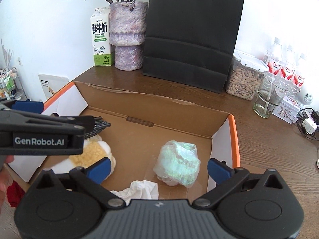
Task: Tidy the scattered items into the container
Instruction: 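Open both grippers to release the cable and bag into the box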
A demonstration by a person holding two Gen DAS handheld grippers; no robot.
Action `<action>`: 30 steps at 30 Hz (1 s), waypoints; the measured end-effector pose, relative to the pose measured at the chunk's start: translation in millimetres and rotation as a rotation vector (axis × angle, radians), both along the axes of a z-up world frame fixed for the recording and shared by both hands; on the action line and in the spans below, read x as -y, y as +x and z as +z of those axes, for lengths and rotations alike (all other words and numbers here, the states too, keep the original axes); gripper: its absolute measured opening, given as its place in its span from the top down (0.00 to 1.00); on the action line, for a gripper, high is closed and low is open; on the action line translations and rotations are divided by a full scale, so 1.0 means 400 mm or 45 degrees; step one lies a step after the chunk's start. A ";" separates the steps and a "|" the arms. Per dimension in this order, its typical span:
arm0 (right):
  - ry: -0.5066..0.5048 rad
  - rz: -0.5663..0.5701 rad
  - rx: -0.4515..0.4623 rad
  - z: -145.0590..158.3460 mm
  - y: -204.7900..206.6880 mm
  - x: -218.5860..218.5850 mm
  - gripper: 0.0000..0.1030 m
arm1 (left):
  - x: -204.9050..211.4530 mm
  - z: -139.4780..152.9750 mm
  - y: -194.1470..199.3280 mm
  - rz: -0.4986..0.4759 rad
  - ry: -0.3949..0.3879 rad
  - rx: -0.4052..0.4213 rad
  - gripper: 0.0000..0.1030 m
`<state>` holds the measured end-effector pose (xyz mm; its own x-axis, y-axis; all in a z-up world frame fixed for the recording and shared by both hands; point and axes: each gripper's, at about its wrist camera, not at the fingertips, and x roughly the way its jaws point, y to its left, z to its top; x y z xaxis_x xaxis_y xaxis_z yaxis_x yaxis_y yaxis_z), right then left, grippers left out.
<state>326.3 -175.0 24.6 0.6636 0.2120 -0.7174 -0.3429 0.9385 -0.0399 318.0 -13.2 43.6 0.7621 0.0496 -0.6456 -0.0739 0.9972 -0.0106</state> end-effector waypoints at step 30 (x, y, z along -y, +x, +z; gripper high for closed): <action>0.129 0.138 0.473 0.127 -0.479 0.145 0.00 | -0.108 0.069 -0.443 -0.167 -0.085 0.325 0.00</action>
